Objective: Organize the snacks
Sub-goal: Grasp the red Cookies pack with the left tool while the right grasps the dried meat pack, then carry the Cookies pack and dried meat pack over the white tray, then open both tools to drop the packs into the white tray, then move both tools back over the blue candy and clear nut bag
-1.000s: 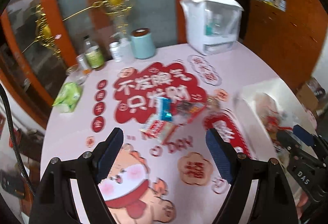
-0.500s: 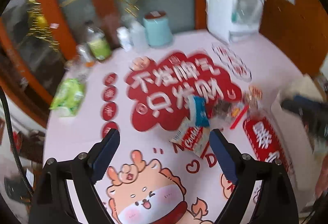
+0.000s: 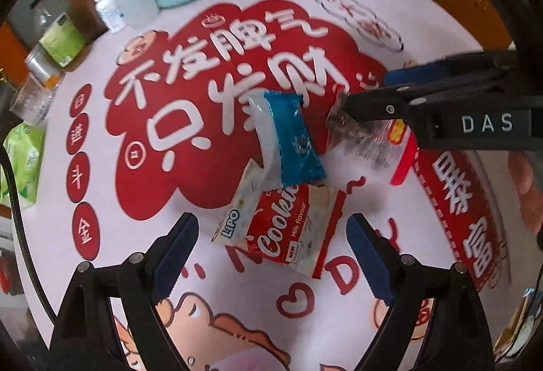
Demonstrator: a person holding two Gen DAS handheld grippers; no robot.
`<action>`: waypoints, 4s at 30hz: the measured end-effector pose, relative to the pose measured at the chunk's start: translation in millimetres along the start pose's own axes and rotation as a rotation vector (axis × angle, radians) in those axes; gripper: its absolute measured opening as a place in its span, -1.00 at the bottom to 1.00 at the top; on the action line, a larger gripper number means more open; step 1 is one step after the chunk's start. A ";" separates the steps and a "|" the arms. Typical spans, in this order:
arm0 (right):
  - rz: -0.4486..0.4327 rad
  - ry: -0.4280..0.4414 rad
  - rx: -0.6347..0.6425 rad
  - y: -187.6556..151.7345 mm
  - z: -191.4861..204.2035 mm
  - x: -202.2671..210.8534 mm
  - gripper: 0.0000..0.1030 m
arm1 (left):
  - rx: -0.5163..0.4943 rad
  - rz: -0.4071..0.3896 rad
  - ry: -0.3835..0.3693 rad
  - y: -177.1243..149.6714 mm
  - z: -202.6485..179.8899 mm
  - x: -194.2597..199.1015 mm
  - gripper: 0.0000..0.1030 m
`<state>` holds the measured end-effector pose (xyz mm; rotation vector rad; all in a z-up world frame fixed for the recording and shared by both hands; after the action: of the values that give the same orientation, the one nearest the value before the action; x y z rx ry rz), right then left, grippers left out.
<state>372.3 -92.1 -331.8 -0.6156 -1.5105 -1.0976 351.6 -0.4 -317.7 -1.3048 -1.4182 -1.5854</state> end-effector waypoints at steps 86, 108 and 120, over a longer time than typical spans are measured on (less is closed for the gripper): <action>-0.386 -0.357 -0.660 -313.0 -89.2 237.0 -0.19 | -0.133 -0.241 -0.137 -17.6 -328.7 151.3 0.08; -0.386 -0.381 -0.672 -310.8 -71.3 237.6 0.04 | -0.141 -0.226 -0.066 -49.3 -297.8 148.3 0.60; -0.379 -0.377 -0.609 -281.7 -35.7 229.9 0.04 | -0.099 -0.223 -0.048 -70.5 -248.1 161.3 0.60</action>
<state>92.7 -287.3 -200.8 -1.0217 -1.6504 -1.8458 174.1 -199.8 -171.8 -1.2846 -1.5788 -1.8004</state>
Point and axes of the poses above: each gripper's, at about its wrist camera, not at the fingertips, and x roughly against the way its jaws point, z to its left, y to its top, the point moved 10 cm from there along -x, roughly the way its jaws point, and after that the axes turned 15 degrees about x, right-handed, at the moved point
